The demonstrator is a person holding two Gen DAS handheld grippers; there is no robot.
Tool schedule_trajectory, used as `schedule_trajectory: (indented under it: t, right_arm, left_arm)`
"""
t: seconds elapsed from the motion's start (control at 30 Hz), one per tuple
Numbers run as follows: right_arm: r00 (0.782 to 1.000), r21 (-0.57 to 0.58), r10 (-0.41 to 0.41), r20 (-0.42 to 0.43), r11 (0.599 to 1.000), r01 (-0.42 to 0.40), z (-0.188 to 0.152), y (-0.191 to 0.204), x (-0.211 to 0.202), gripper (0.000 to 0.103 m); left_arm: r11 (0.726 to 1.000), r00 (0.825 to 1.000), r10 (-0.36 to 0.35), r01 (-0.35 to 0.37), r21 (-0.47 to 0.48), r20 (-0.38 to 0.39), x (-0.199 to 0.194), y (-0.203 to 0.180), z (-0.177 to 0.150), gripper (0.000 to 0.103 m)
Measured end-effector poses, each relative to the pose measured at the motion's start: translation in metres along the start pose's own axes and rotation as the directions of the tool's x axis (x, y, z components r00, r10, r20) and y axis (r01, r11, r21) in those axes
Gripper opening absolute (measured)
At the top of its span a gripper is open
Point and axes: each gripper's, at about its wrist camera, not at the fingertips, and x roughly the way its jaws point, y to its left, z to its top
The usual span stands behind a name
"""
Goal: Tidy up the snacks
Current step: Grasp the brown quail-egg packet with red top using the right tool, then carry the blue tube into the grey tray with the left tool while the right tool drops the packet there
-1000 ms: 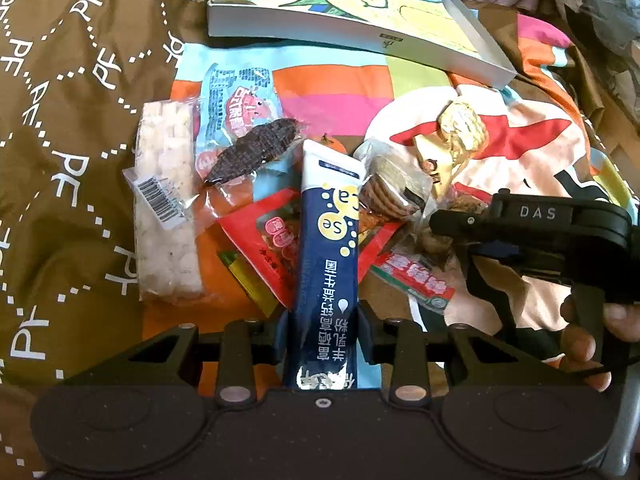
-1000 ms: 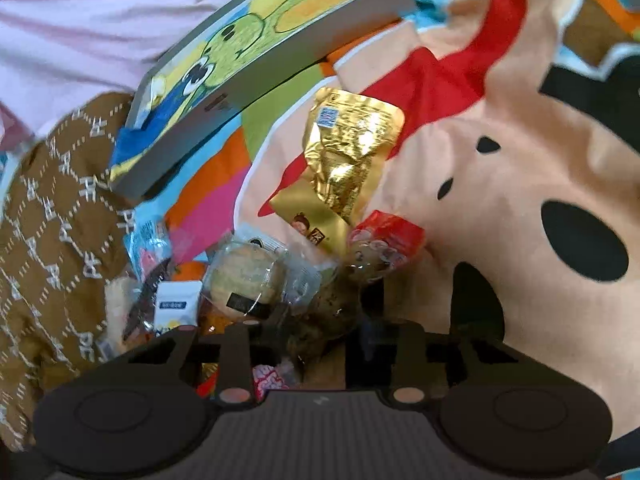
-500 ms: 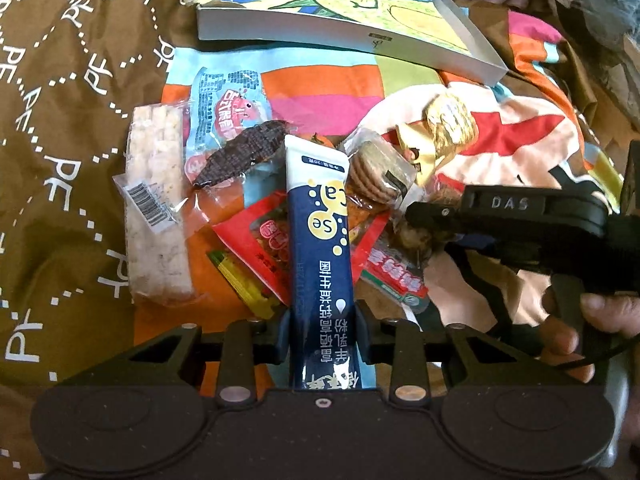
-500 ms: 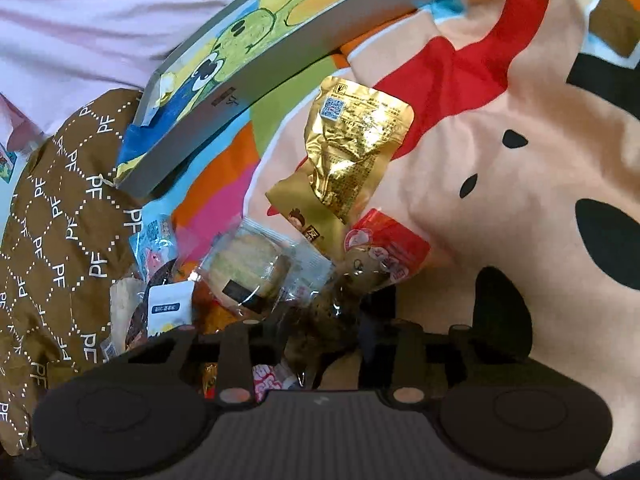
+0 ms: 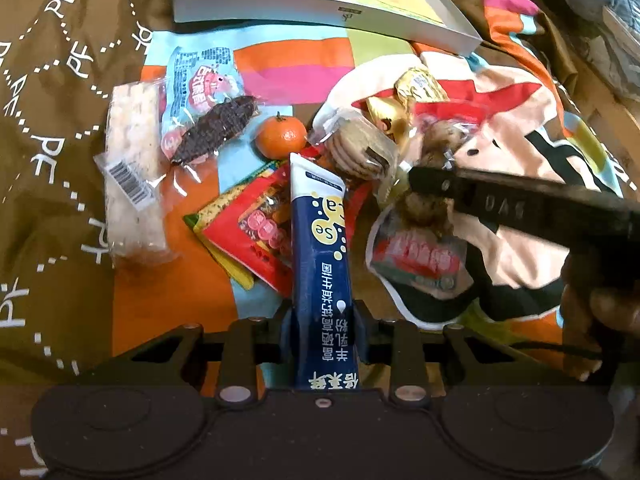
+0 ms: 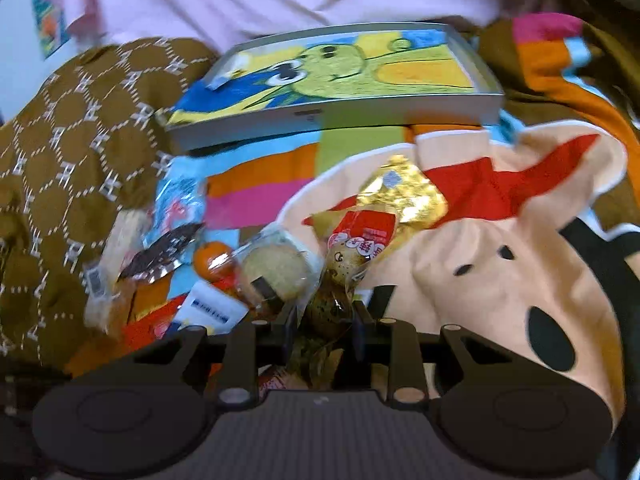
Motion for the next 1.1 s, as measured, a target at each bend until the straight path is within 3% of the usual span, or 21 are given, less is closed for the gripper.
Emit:
schedule_trajectory:
  t: [0.23, 0.4, 0.57, 0.87, 1.1]
  right_arm:
    - [0.997, 0.065, 0.079, -0.019, 0.995, -0.078, 0.001, -0.004, 0.015, 0.030]
    - [0.991, 0.076, 0.127, -0.033, 0.989, -0.124, -0.002, 0.000, 0.018, 0.030]
    - [0.997, -0.010, 0.082, -0.016, 0.997, -0.082, -0.004, 0.013, 0.013, 0.029]
    - [0.996, -0.219, -0.005, 0.084, 0.975, 0.024, -0.008, 0.038, -0.004, 0.026]
    - [0.979, -0.335, -0.067, 0.192, 0.933, 0.129, -0.012, 0.050, -0.017, 0.025]
  left_arm:
    - [0.998, 1.000, 0.001, 0.000, -0.059, 0.022, -0.001, 0.011, 0.006, 0.040]
    - [0.996, 0.994, 0.088, -0.090, 0.029, 0.065, -0.002, 0.001, 0.003, 0.041]
    - [0.976, 0.981, 0.165, -0.178, 0.129, 0.105, -0.006, -0.014, -0.005, 0.031]
    - [0.976, 0.978, 0.141, -0.164, 0.147, 0.152, -0.014, -0.019, -0.013, 0.026]
    - [0.985, 0.964, 0.114, -0.141, 0.098, 0.241, -0.027, -0.015, -0.011, 0.026]
